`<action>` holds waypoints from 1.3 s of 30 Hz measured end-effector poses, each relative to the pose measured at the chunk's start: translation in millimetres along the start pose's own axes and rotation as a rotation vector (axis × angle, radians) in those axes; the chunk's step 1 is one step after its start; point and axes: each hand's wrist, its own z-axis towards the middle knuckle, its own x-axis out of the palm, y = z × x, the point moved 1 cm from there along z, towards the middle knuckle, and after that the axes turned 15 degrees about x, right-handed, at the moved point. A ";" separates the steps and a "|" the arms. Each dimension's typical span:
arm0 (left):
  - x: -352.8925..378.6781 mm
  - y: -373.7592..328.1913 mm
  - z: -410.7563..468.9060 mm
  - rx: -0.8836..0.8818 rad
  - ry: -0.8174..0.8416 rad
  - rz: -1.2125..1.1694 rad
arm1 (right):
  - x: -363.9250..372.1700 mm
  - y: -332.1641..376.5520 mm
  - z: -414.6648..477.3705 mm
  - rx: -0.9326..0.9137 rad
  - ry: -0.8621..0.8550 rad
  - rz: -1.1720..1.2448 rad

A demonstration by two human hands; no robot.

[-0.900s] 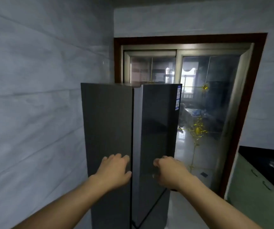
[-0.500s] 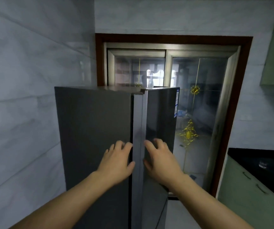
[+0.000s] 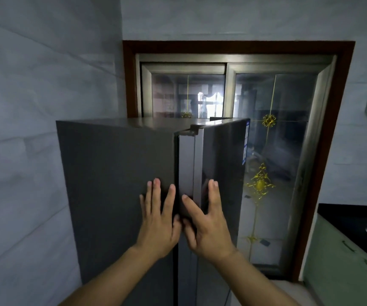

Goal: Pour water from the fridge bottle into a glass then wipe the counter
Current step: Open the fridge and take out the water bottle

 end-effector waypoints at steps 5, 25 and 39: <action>6.7 4.4 -0.2 0.026 -0.022 0.071 | 0.8 -4.6 -0.6 -0.028 0.035 0.028; 10.7 12.2 -2.0 0.010 0.051 0.254 | -111.8 -63.6 -58.8 0.168 0.017 0.115; 20.7 19.1 -2.3 0.022 -0.011 0.229 | -114.8 -53.8 42.3 0.586 0.262 -0.834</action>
